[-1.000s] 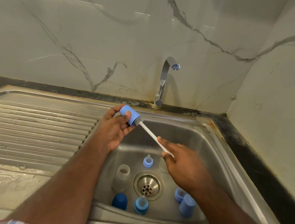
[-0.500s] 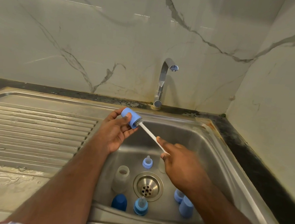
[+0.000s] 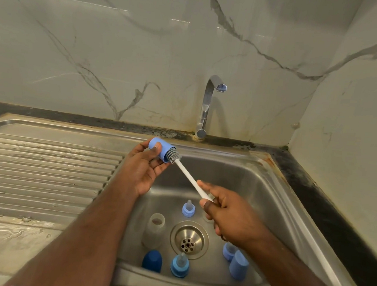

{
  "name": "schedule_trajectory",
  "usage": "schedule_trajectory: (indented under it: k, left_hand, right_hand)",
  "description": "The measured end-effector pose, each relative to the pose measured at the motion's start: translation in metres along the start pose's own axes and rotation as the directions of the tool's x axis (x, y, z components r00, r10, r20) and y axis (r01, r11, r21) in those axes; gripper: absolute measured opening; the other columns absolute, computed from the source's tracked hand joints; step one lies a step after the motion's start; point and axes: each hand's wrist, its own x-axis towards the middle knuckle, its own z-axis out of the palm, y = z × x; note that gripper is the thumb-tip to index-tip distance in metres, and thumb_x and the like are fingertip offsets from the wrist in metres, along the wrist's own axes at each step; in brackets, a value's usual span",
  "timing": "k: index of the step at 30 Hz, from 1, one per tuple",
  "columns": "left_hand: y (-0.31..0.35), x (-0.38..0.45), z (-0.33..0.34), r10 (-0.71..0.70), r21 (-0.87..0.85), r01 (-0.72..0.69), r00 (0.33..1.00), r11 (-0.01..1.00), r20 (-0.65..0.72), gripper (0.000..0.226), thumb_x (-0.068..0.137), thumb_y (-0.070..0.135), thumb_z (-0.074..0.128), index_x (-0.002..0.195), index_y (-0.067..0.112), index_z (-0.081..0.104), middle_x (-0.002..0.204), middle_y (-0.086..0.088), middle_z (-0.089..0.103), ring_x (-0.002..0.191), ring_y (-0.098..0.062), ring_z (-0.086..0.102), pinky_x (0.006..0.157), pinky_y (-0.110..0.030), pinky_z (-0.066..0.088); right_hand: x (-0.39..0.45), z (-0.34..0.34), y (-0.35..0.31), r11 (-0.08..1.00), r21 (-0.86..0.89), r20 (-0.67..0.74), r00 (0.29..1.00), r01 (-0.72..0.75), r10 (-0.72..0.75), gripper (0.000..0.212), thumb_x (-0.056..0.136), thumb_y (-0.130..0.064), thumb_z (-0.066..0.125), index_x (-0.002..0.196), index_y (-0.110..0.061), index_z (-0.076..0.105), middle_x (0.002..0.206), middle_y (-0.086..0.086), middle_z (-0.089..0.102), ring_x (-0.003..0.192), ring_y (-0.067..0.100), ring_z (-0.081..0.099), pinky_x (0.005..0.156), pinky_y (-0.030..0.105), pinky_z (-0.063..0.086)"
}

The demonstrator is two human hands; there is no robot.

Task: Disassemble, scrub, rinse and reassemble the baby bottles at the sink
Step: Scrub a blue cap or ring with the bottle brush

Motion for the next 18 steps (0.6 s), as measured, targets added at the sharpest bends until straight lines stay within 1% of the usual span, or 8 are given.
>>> schedule_trajectory:
  k: [3,5,7,9,11,13,15,18]
  left_hand:
    - [-0.005,-0.004,0.005,-0.059,0.066,0.056,0.997,0.996,0.039,0.033,0.096,0.007,0.063,0.128,0.006,0.055,0.112,-0.023,0.071,0.090,-0.030,0.076,0.071,-0.039,0.064]
    - [-0.005,-0.005,0.008,-0.067,0.075,0.062,0.996,0.995,0.053,0.033,0.096,0.007,0.063,0.129,0.004,0.055,0.117,-0.026,0.069,0.091,-0.032,0.076,0.073,-0.040,0.064]
    - [-0.002,-0.004,0.006,-0.034,0.058,0.031,0.999,0.998,0.041,0.034,0.097,0.007,0.063,0.130,0.003,0.055,0.118,-0.026,0.069,0.093,-0.032,0.076,0.073,-0.040,0.064]
    - [0.000,-0.001,0.002,-0.008,0.055,0.007,1.000,0.998,0.022,0.036,0.096,0.007,0.063,0.131,0.002,0.055,0.114,-0.024,0.071,0.093,-0.031,0.076,0.073,-0.039,0.063]
    - [0.001,0.000,0.001,0.004,0.043,-0.004,1.000,0.999,0.008,0.037,0.097,0.007,0.062,0.132,0.001,0.055,0.112,-0.023,0.072,0.093,-0.030,0.076,0.073,-0.039,0.063]
    - [0.001,0.001,-0.001,0.013,0.027,-0.013,1.000,1.000,-0.010,0.037,0.097,0.008,0.062,0.133,0.001,0.055,0.117,-0.024,0.071,0.095,-0.031,0.075,0.072,-0.038,0.063]
    - [0.001,0.000,-0.002,0.005,0.032,-0.005,1.000,0.999,-0.012,0.030,0.098,0.009,0.062,0.127,0.003,0.057,0.120,-0.026,0.069,0.096,-0.031,0.075,0.072,-0.038,0.063]
    - [-0.003,-0.005,0.003,-0.062,0.085,0.058,0.997,0.995,0.045,0.022,0.099,0.010,0.060,0.120,0.005,0.059,0.111,-0.024,0.072,0.090,-0.030,0.075,0.070,-0.037,0.063]
  right_hand:
    - [-0.001,0.001,-0.003,0.998,0.045,0.023,0.999,-0.039,0.038,0.043,0.103,-0.025,0.052,0.141,-0.045,0.048,0.082,-0.010,0.063,0.049,-0.005,0.055,0.047,0.014,0.043]
    - [0.000,0.001,-0.005,0.995,0.079,0.005,0.998,-0.056,0.056,0.042,0.103,-0.025,0.052,0.142,-0.042,0.049,0.082,-0.008,0.064,0.048,-0.004,0.055,0.046,0.016,0.043]
    - [0.000,-0.001,-0.005,0.988,0.138,-0.004,0.998,-0.064,0.066,0.040,0.102,-0.025,0.054,0.139,-0.042,0.053,0.081,-0.004,0.065,0.047,0.001,0.054,0.045,0.020,0.042]
    - [-0.001,-0.003,-0.006,0.975,0.210,0.004,0.997,-0.077,0.078,0.038,0.102,-0.023,0.056,0.133,-0.045,0.056,0.079,0.001,0.066,0.047,0.010,0.052,0.044,0.024,0.041]
    - [-0.005,-0.004,-0.007,0.963,0.259,0.011,0.997,-0.075,0.075,0.036,0.102,-0.021,0.056,0.128,-0.046,0.058,0.077,0.003,0.064,0.046,0.013,0.050,0.043,0.026,0.040]
    - [-0.009,-0.004,-0.008,0.963,0.259,0.021,0.997,-0.073,0.070,0.035,0.102,-0.020,0.056,0.123,-0.047,0.059,0.076,0.004,0.063,0.046,0.013,0.050,0.043,0.027,0.039]
    - [-0.010,-0.003,-0.008,0.969,0.235,0.039,0.997,-0.076,0.069,0.035,0.102,-0.021,0.055,0.123,-0.048,0.057,0.078,0.004,0.064,0.047,0.013,0.051,0.044,0.027,0.041]
    - [-0.007,-0.002,-0.010,0.975,0.203,0.051,0.995,-0.090,0.081,0.036,0.103,-0.023,0.053,0.127,-0.049,0.054,0.081,0.005,0.064,0.048,0.013,0.053,0.045,0.028,0.043]
